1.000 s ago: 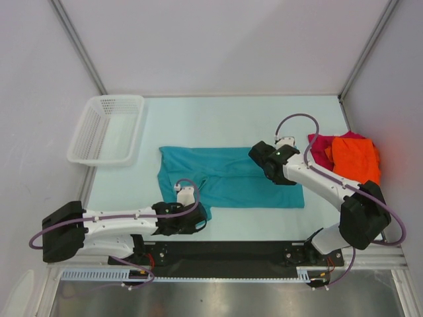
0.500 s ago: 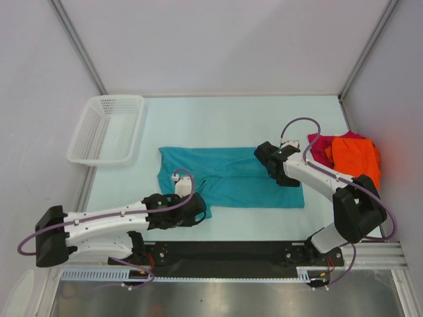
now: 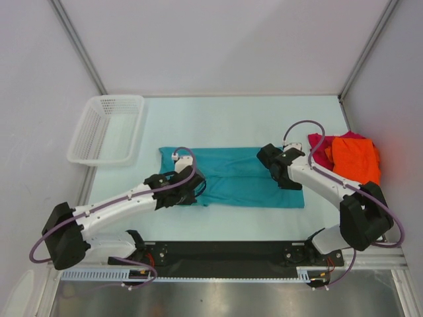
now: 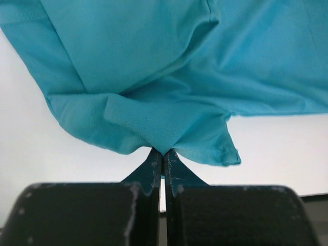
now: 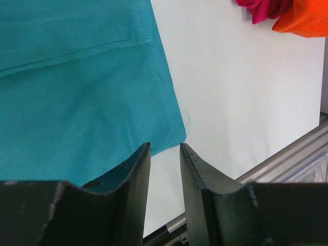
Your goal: Fold and stack the t-shirts
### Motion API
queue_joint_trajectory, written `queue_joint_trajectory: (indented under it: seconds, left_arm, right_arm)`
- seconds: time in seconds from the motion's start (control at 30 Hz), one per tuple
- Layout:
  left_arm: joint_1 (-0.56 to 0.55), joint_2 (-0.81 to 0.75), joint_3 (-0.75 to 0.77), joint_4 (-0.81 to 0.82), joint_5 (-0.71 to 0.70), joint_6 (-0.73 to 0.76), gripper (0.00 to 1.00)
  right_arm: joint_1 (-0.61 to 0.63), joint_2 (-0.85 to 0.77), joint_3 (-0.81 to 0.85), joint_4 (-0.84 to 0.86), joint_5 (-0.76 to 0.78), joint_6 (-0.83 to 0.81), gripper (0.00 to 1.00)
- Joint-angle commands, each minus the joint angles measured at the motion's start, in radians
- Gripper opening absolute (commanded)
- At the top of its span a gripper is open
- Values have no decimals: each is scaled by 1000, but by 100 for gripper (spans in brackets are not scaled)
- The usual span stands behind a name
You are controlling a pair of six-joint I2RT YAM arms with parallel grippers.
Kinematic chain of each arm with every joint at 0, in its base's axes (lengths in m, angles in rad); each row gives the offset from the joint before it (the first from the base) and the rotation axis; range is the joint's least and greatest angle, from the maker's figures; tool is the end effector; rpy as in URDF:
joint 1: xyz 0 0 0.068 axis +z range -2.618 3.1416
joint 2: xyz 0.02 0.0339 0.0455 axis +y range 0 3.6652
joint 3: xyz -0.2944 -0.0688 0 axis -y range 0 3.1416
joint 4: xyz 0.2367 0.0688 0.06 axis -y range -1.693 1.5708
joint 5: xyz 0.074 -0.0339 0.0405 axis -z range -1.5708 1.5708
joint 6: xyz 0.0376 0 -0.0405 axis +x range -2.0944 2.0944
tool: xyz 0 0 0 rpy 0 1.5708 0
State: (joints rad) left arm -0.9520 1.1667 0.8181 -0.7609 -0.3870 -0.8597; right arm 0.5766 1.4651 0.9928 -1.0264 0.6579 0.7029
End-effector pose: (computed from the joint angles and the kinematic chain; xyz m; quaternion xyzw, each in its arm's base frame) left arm 0.1250 -0.1511 0.2623 0.0002 0.9564 -0.0610 0.2857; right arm 0.2091 0.1086 0.2485 0.0713 0.9431 -0.2386 0.2201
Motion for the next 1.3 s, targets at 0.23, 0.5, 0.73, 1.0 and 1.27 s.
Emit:
queue_joint_trajectory:
  seconds: [0.23, 0.5, 0.73, 1.0, 1.27]
  left_arm:
    - [191, 163, 150, 133, 82, 185, 0]
    - [309, 195, 213, 135, 106, 241, 0]
    - [421, 221, 211, 158, 137, 266, 0]
    - [472, 313, 216, 207, 180, 283, 0]
    - [510, 430, 292, 233, 195, 295, 0]
  right_arm:
    - [68, -72, 78, -107, -7, 49, 36]
    - [66, -2, 104, -75, -18, 24, 36]
    - [66, 49, 129, -61, -15, 4, 36]
    - [60, 67, 136, -60, -20, -2, 36]
    - [39, 67, 138, -67, -17, -10, 36]
